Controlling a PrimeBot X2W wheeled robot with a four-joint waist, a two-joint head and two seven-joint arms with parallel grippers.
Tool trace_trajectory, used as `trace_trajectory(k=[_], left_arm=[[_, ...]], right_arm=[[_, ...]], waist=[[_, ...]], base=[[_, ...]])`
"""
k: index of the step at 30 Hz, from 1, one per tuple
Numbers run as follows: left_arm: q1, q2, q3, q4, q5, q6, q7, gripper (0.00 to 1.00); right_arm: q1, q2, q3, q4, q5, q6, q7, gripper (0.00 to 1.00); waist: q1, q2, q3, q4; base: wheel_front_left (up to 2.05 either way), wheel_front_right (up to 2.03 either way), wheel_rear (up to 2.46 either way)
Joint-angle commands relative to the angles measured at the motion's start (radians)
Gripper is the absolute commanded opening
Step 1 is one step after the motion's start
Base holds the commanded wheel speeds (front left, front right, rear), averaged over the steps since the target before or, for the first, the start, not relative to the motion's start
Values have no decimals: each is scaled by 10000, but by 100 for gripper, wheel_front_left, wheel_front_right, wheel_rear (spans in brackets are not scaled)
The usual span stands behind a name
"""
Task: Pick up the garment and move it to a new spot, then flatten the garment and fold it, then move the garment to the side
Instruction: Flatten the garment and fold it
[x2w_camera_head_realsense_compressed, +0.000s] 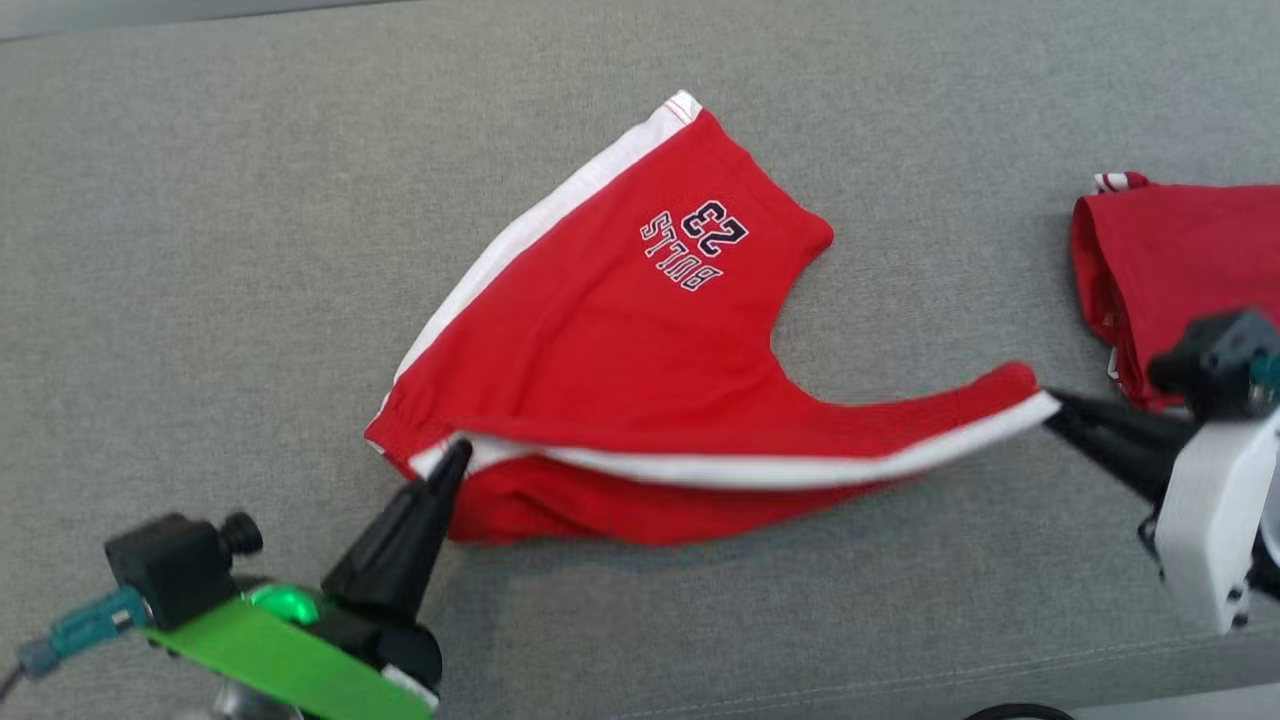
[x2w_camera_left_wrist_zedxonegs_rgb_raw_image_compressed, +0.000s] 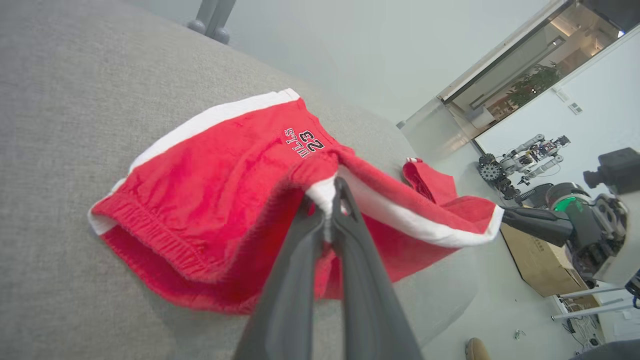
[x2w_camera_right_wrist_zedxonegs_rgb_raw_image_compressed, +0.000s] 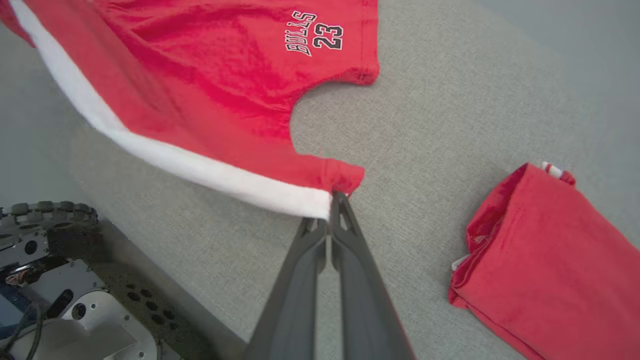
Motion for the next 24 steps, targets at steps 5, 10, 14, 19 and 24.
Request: trace_trajectory(k=[5, 10, 14, 19, 24], left_arm=[[-2412, -657, 634, 300, -910, 126, 1045, 0], [-3973, -1637, 400, 1625, -1119, 304, 1665, 0], [-4546, -2479, 34, 2733, -1164, 182, 1723, 0], [-4669, -2837, -134, 3199, -1166, 108, 1658, 0], [-4741, -3126, -86, 3428, -1374, -10, 1567, 0]], right_arm=[[-4017, -229, 465, 1502, 1688, -12, 1638, 0], [-7004, 569, 1135, 3942, 2246, -9, 3070, 0], [-8724, 1447, 1884, 6044, 1972, -9, 3351, 0], [-9516, 1618, 2562, 7025, 1789, -7, 3148, 0], [-10432, 1395, 3245, 7950, 1782, -9, 2878, 0]], waist=[[1, 0, 2709, 1752], [1, 0, 3276, 2675], [1, 0, 3352, 3387], [1, 0, 3300, 3778], [1, 0, 3248, 4072]], base=[[0, 0, 0], [0, 0, 0], [0, 0, 0], [0, 0, 0], [0, 0, 0]])
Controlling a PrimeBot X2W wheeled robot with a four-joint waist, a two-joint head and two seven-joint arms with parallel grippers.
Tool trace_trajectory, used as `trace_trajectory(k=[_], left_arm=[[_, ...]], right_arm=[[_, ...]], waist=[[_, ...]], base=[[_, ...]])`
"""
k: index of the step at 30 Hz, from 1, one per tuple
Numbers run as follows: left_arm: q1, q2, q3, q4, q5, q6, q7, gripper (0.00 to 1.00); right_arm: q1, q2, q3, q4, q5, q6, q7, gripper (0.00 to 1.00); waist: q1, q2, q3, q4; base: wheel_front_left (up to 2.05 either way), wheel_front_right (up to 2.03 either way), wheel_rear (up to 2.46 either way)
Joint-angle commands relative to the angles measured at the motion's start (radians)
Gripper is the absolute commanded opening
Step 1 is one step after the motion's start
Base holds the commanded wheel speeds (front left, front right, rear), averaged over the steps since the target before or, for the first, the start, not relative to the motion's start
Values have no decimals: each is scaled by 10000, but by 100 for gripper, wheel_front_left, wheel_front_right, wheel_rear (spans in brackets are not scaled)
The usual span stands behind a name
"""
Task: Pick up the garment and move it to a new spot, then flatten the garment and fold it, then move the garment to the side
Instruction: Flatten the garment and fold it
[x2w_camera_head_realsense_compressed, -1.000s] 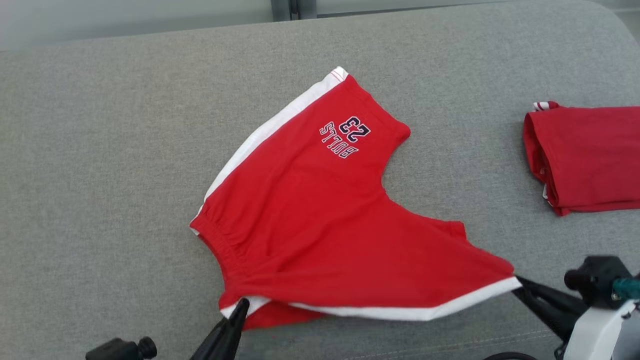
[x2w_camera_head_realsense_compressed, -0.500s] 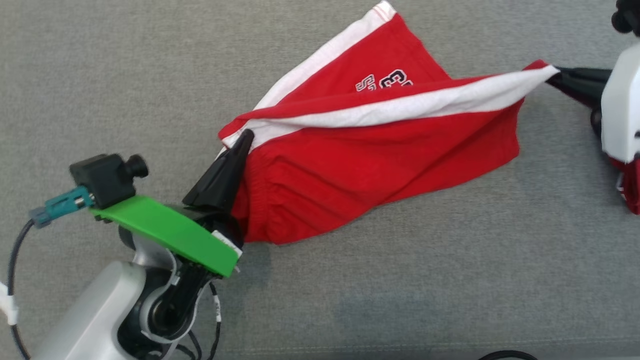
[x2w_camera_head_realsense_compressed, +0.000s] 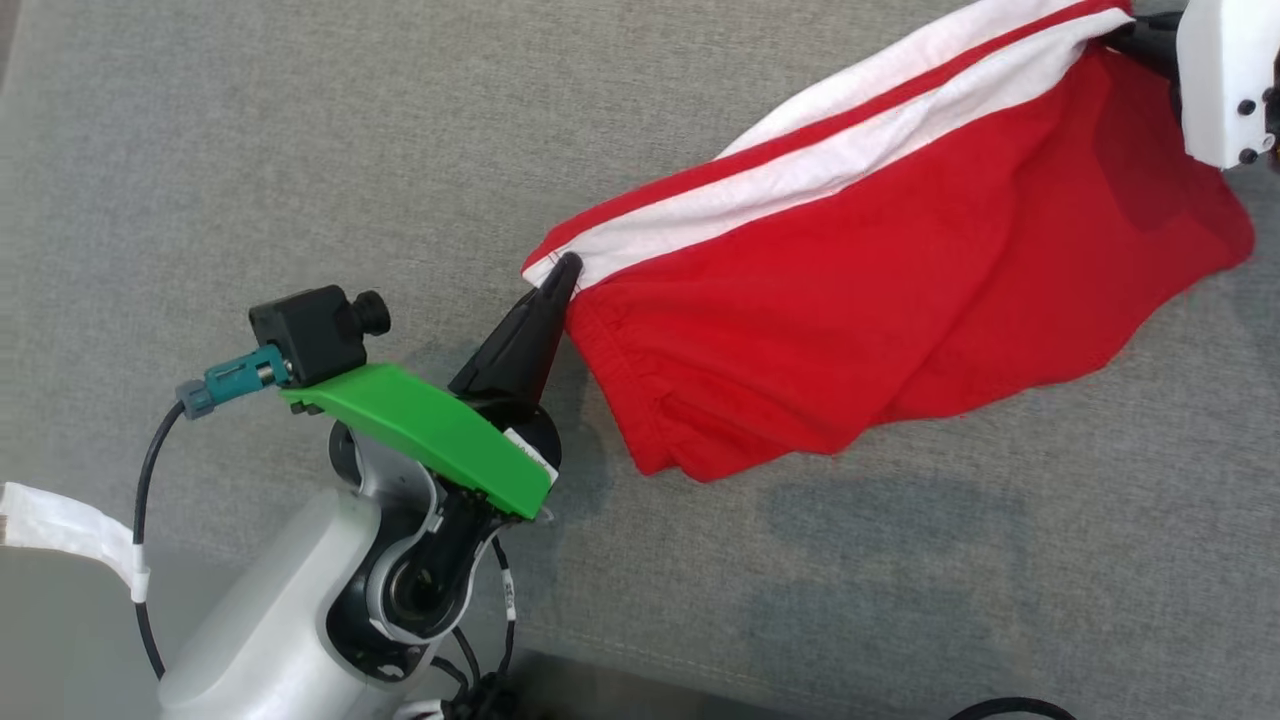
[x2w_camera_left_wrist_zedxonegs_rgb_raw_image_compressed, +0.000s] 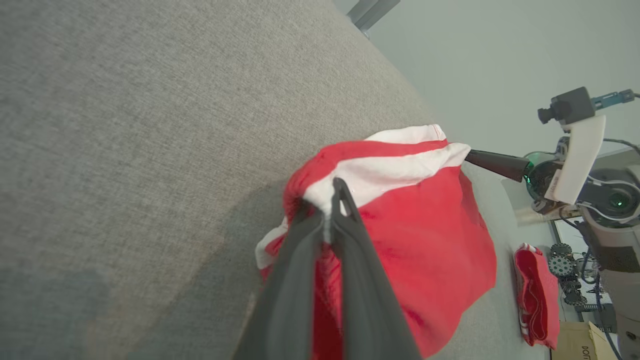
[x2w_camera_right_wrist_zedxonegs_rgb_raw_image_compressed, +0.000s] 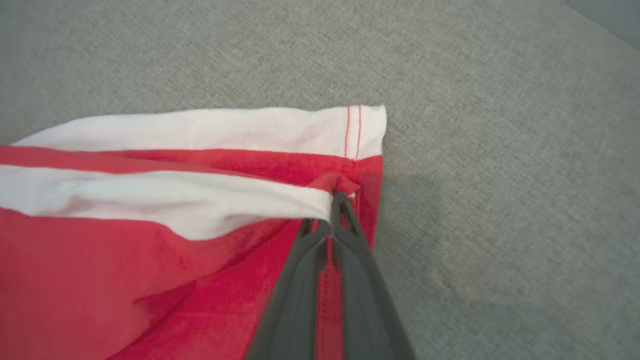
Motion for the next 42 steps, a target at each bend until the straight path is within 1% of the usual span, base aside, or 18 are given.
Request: trace_trajectory(k=[1, 7, 14, 15, 17, 23, 28, 30, 33, 34, 35, 36, 37, 38, 39, 40, 41, 42], left_arm=[[-265, -81, 8, 157, -92, -79, -54, 0], [-692, -429, -186, 782, 71, -190, 42, 0], [-1093, -631, -265, 1370, 136, -244, 130, 0], [-1136, -657, -269, 1441, 118, -251, 153, 0], [-1199, -687, -286, 1571, 98, -245, 197, 0], [-1239, -543, -255, 1765, 100, -144, 276, 0], [-832, -125, 46, 1834, 99, 182, 160, 0], [-535, 96, 142, 1777, 34, 327, 144, 15], [-71, 425, 244, 1576, -22, 468, 90, 18], [98, 536, 292, 1518, -10, 511, 31, 32], [265, 669, 318, 1414, 56, 581, -46, 53], [435, 784, 327, 1314, 104, 632, -96, 99], [608, 850, 318, 1237, 92, 681, -88, 100], [759, 925, 316, 1140, 74, 710, -91, 89], [865, 978, 350, 1068, 45, 747, -147, 59], [951, 1052, 369, 1038, 51, 786, -178, 42], [1007, 1124, 358, 1015, 137, 816, -216, 45], [1067, 1129, 376, 996, 183, 846, -285, 100]], right_arm=[[-211, -208, 199, 201, -84, -3, -82, 0], [-653, -552, 981, 800, -144, -5, -479, 0], [-1024, -547, 1545, 1197, -149, -6, -1287, 0], [-1111, -554, 1638, 1207, -218, -6, -1492, 6], [-1185, -483, 1876, 1260, -164, -6, -1837, 100], [-1533, -264, 2596, 1263, 298, -5, -2350, 100], [-1750, 70, 2990, 1061, 1017, -5, -2344, 100], [-1706, 112, 2989, 883, 1229, -5, -2605, 100], [-1316, -89, 3197, 507, 1554, -5, -2690, 100], [-1208, -173, 3212, 402, 1639, -5, -2747, 100], [-1079, -280, 3183, 300, 1776, -5, -2753, 100], [-927, -363, 3134, 227, 1910, -5, -2778, 100], [-756, -444, 3057, 200, 2044, -5, -2848, 100], [-574, -536, 2975, 170, 2170, -5, -2898, 100], [-417, -642, 2907, 144, 2230, -3, -2936, 100], [-278, -759, 2824, 148, 2236, -5, -3012, 100], [-148, -841, 2736, 190, 2231, -5, -3100, 100], [16, -895, 2711, 211, 2233, -5, -3143, 100]], waist=[[0, 0, 323, 562], [0, 0, 323, 708], [0, 0, 344, 713], [0, 0, 352, 707], [0, 0, 340, 663], [0, 0, 205, 299], [0, 0, -272, -462], [0, 0, -610, -746], [0, 0, -1162, -1087], [0, 0, -1343, -1191], [0, 0, -1498, -1284], [0, 0, -1652, -1363], [0, 0, -1809, -1418], [0, 0, -1935, -1456], [0, 0, -2031, -1475], [0, 0, -2113, -1493], [0, 0, -2184, -1518], [0, 0, -2258, -1538]], base=[[0, 0, 0], [0, 0, 0], [0, 0, 0], [0, 0, 0], [0, 0, 0], [0, 0, 0], [0, 0, 0], [0, 0, 0], [0, 0, 0], [0, 0, 0], [0, 0, 0], [0, 0, 0], [0, 0, 0], [0, 0, 0], [0, 0, 0], [0, 0, 0], [0, 0, 0], [0, 0, 0]])
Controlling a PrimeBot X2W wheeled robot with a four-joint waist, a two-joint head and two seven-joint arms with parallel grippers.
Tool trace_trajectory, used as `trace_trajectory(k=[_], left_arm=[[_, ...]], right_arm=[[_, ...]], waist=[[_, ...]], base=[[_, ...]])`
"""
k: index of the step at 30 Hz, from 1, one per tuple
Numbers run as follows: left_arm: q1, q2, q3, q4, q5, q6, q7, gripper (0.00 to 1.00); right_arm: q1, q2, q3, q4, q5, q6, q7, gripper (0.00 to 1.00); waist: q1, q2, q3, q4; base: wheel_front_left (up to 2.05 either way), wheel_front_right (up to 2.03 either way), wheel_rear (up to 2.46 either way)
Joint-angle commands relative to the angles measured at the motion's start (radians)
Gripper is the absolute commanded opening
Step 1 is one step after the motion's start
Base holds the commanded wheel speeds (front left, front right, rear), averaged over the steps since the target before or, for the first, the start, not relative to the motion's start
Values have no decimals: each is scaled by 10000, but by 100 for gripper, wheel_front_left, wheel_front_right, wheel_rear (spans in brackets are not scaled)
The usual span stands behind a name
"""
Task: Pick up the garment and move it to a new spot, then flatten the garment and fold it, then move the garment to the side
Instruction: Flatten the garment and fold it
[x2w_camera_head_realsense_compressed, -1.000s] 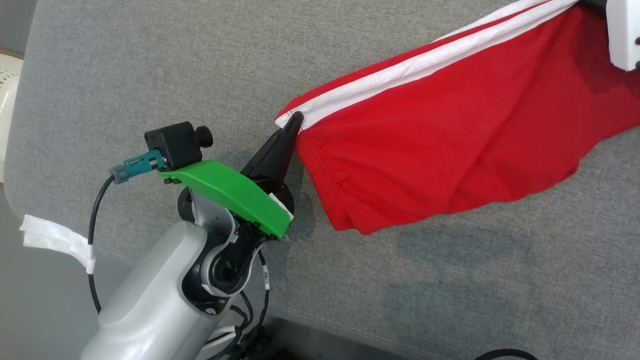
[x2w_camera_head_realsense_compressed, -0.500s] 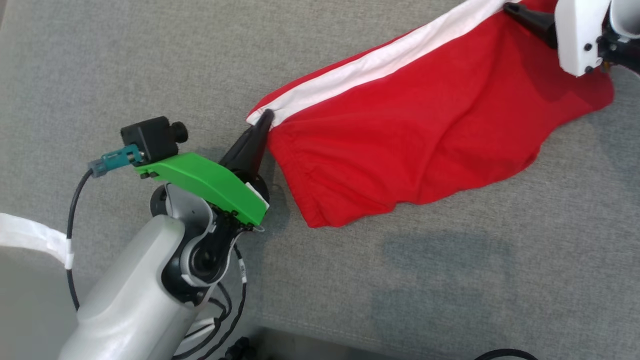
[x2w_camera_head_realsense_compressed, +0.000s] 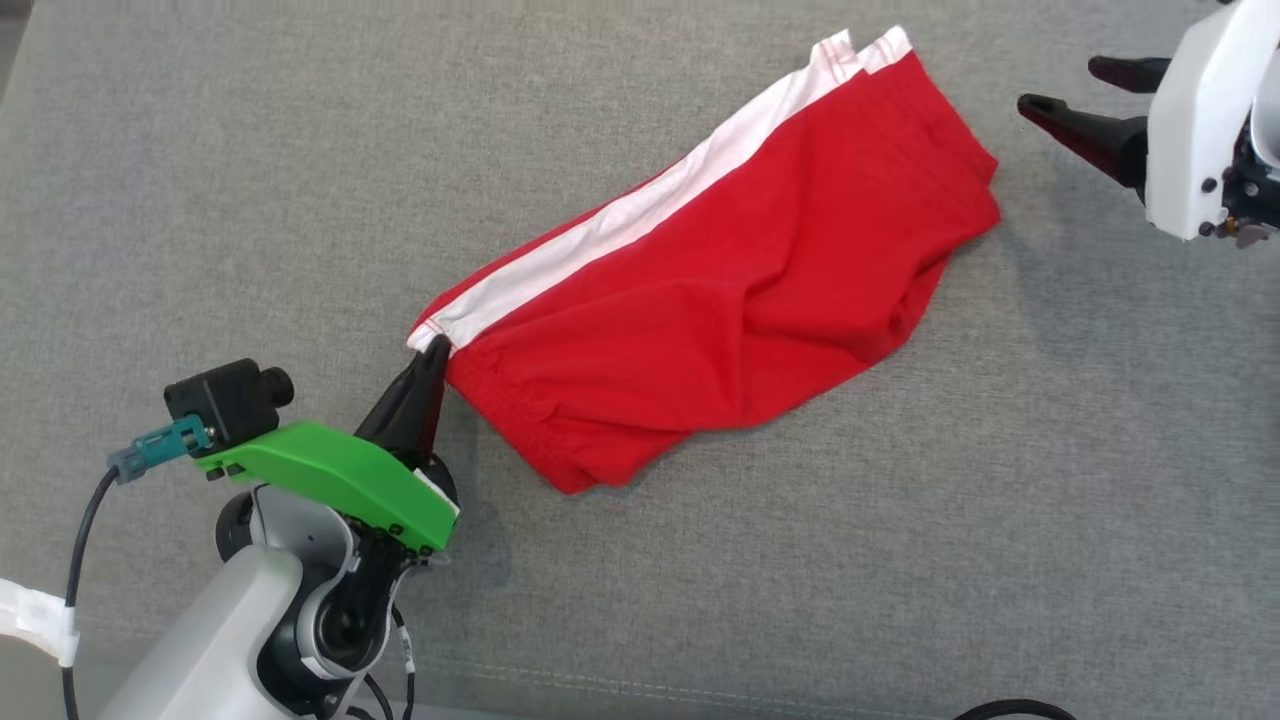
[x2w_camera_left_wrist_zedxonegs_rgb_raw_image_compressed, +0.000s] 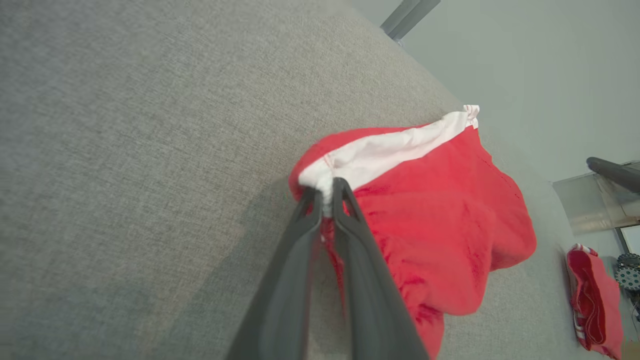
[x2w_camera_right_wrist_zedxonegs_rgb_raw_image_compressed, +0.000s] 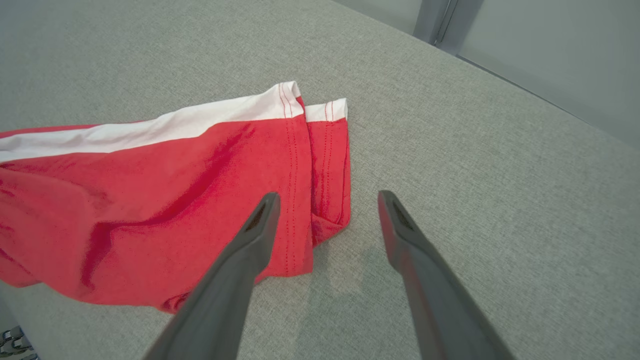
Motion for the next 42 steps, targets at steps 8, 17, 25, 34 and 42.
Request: trace_trajectory(k=[8, 17, 25, 34, 42], left_arm=[[378, 329, -205, -288, 741, 177, -514, 100], [1174, 1076, -622, -763, 2761, 1012, -1837, 100], [2784, 817, 239, -1140, 4265, 1465, -2319, 100], [3772, -581, 1454, -1128, 6205, 313, -2302, 100], [3273, -2129, 2030, -238, 6931, -1276, -2301, 100]], right_arm=[[1619, 34, -731, 391, -486, -1, -1739, 100], [3697, 846, -1907, 1158, -2058, -1, -5107, 100], [5261, 2489, -3379, 2267, -4275, -3, -7276, 100], [4770, 3622, -4306, 3609, -5654, -3, -6944, 100], [3221, 3102, -3868, 5019, -5590, -3, -4624, 100]], waist=[[0, -1, -1300, -370], [0, -1, -2215, -77], [0, -1, -2760, 190], [0, -1, -2182, 1024], [0, -1, -1129, 2124]], base=[[0, 0, 0], [0, 0, 0], [0, 0, 0], [0, 0, 0], [0, 0, 0]])
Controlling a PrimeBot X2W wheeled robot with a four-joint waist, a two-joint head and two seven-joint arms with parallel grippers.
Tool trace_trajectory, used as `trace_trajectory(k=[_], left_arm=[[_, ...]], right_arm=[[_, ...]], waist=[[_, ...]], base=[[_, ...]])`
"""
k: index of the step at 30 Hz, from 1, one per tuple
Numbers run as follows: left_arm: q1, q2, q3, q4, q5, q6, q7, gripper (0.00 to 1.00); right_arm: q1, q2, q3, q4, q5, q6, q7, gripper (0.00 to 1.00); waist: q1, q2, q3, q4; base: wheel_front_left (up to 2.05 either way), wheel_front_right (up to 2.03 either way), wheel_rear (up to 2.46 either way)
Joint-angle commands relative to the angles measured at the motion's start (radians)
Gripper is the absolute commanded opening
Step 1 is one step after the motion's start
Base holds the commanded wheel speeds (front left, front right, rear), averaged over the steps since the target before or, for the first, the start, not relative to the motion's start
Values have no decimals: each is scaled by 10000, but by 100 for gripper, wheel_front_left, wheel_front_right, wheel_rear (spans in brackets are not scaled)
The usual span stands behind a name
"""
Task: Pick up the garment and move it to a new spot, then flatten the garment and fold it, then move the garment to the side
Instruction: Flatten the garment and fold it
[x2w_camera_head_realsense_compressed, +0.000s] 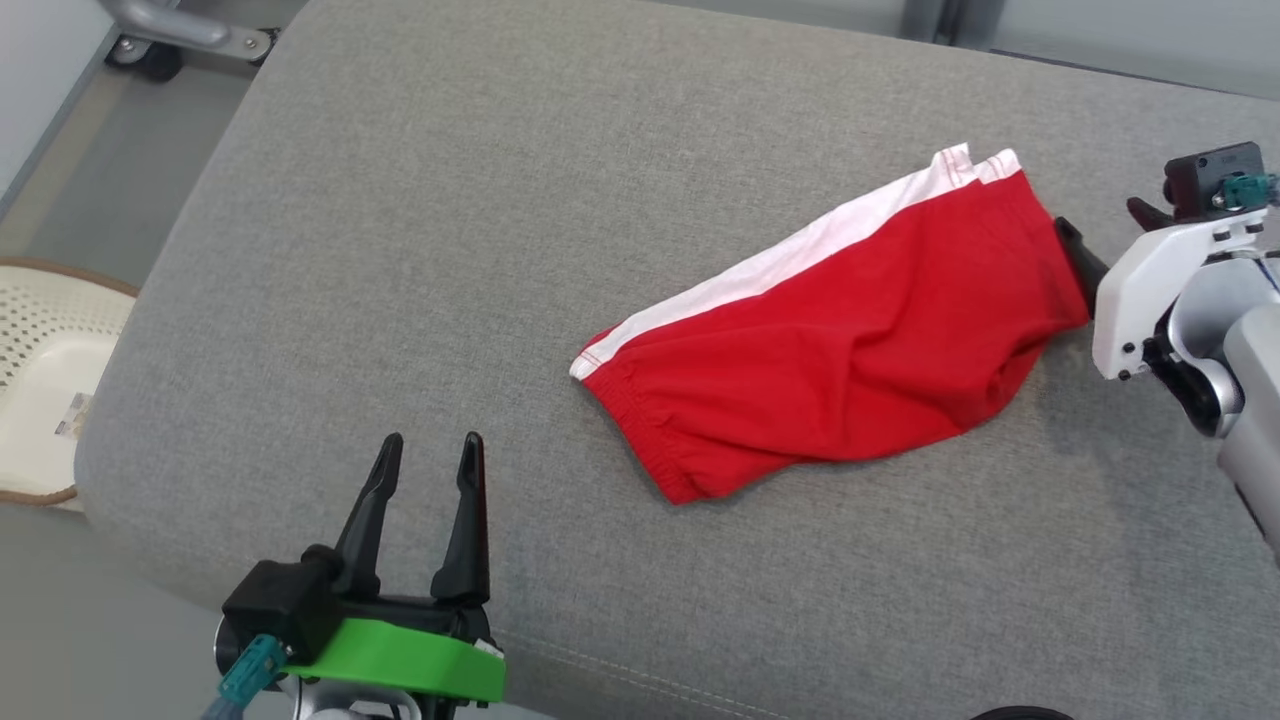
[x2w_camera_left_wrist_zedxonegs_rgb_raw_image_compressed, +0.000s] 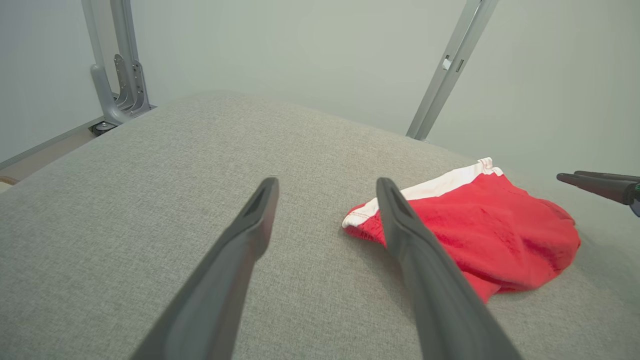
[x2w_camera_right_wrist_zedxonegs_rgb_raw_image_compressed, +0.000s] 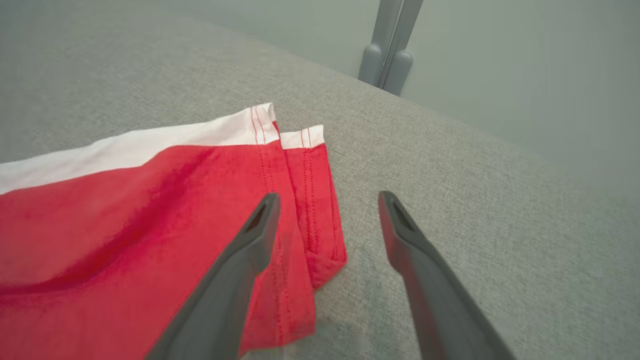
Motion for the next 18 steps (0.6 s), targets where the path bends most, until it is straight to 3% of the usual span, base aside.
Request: trace_trajectory(k=[1, 8, 18], left_arm=[[-259, -199, 56, 156, 124, -201, -21, 100], [-408, -699, 460, 713, 544, -820, -22, 100], [-447, -1174, 959, 920, 933, -1321, -22, 100]], right_arm=[[-174, -186, 132, 231, 65, -7, 277, 100], [-296, -639, 762, 638, 863, -7, 1146, 100], [-533, -1232, 1328, 1062, 1216, -17, 1724, 100]], waist=[[0, -1, 590, 666], [0, -1, 738, 1052], [0, -1, 952, 1166]], base=[[0, 0, 0], [0, 0, 0], [0, 0, 0]])
